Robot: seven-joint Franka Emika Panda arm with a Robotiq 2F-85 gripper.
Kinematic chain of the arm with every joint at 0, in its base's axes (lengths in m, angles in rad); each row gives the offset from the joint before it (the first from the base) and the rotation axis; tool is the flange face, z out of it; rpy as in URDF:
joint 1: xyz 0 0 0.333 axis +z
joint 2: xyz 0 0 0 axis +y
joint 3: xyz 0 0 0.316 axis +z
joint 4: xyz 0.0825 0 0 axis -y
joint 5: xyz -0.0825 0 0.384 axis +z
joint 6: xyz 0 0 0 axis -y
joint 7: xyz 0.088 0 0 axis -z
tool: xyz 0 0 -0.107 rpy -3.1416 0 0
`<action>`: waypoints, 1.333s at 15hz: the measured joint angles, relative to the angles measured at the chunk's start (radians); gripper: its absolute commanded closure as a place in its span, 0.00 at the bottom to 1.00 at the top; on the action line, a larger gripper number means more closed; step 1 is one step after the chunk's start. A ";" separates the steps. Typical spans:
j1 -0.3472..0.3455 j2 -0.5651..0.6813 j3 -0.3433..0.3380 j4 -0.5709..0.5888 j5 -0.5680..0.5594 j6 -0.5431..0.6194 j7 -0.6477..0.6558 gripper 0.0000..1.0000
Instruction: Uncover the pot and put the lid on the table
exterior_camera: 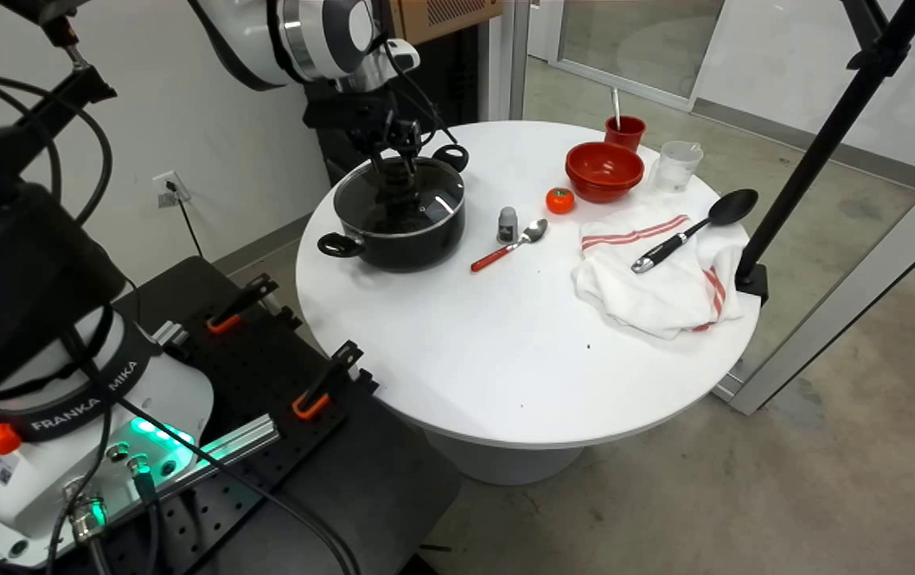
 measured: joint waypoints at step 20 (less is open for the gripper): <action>0.044 -0.073 -0.025 -0.001 0.144 -0.215 -0.072 1.00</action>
